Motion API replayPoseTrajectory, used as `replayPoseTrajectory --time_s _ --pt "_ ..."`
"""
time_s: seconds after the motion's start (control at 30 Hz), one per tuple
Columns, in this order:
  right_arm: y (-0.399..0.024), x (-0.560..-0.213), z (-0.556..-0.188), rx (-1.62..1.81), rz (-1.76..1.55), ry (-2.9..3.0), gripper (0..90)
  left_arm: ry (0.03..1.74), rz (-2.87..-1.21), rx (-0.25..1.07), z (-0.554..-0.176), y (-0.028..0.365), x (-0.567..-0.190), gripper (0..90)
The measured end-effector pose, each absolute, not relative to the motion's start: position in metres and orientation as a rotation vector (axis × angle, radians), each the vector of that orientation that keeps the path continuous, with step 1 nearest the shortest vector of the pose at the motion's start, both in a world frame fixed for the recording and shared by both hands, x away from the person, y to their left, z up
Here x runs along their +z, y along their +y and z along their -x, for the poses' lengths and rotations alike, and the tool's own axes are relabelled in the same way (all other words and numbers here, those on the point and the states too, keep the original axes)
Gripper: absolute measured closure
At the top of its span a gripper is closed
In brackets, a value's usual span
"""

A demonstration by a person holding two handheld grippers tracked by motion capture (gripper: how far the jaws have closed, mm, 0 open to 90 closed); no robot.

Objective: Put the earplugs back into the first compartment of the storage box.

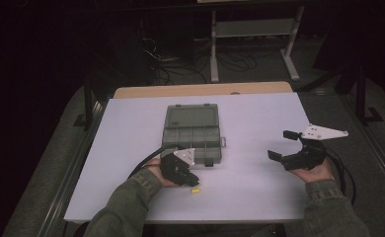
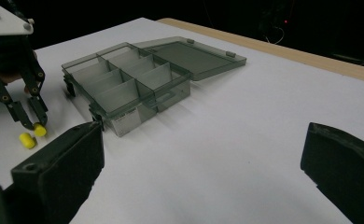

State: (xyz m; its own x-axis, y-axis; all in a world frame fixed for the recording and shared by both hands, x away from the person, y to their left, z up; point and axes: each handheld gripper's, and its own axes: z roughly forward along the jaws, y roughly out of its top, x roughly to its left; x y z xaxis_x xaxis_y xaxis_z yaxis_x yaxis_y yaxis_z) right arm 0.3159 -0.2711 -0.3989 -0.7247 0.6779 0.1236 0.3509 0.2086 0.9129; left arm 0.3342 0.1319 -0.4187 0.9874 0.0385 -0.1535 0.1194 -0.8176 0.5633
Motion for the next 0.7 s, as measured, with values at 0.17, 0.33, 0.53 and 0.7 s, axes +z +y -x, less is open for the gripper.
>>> replayPoseTrajectory --time_s 0.17,0.33,0.53,0.7 --pt "-0.271 -0.399 -0.316 1.523 -0.969 2.182 0.0 0.115 -2.514 -0.165 -0.337 0.136 -0.408 79.7" --pt "-0.272 -0.399 -0.316 1.523 -0.971 2.181 0.0 0.137 -2.488 -0.161 -0.341 0.143 -0.398 79.7" --pt "-0.271 -0.399 -0.316 1.523 -0.971 2.181 0.0 0.151 -2.48 -0.134 -0.344 0.15 -0.388 79.7" --pt "-0.272 -0.399 -0.316 1.523 -0.972 2.18 0.0 0.162 -2.463 -0.111 -0.347 0.155 -0.379 79.8"
